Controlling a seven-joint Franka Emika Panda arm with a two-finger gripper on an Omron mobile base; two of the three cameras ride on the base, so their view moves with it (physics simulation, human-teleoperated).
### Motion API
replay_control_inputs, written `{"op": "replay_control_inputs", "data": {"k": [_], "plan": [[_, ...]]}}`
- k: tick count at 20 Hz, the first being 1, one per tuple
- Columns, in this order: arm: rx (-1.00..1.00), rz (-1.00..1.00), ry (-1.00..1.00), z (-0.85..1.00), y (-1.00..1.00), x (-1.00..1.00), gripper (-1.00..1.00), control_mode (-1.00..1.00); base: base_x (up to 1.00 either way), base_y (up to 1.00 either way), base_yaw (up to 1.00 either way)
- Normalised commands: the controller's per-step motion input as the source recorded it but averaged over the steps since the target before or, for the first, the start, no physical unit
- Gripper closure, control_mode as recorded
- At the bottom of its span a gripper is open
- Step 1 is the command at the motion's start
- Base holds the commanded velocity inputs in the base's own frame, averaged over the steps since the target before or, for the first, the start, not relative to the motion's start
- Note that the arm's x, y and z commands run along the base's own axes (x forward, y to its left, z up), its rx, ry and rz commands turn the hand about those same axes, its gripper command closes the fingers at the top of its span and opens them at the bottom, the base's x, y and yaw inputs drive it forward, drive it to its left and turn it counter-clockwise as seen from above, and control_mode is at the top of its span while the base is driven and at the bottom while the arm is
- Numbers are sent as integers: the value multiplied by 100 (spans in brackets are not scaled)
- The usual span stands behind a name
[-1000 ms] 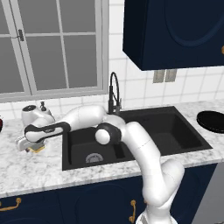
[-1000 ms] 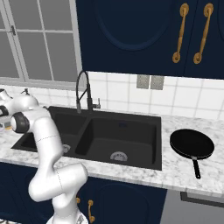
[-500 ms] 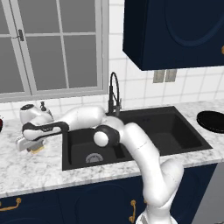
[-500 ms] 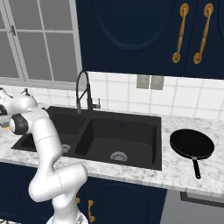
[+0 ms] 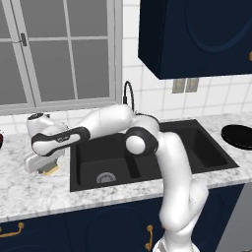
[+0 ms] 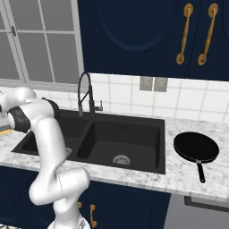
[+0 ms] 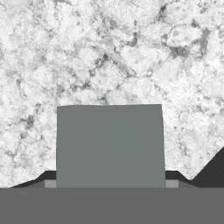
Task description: Pick the pan and sponge and place them into the sink. Then turn on the water.
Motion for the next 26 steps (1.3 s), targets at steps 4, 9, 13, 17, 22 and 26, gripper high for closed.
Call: {"op": "replay_control_inputs", "data": {"k": [4,9,13,17,22,26], "plan": [[12,0,7,52,-100,-80,100,-100,0,0,0],[0,0,6,26,-92,-40,100,-100,0,0,0],[0,0,1,32,-100,-12,100,-100,0,0,0],[-1,-4,7,7,-79,18,100,-100,0,0,0],[-2,-2,0,1,-59,3,100,-100,0,0,0],[-10,-11,9,32,-59,-4,100,-100,0,0,0]]}}
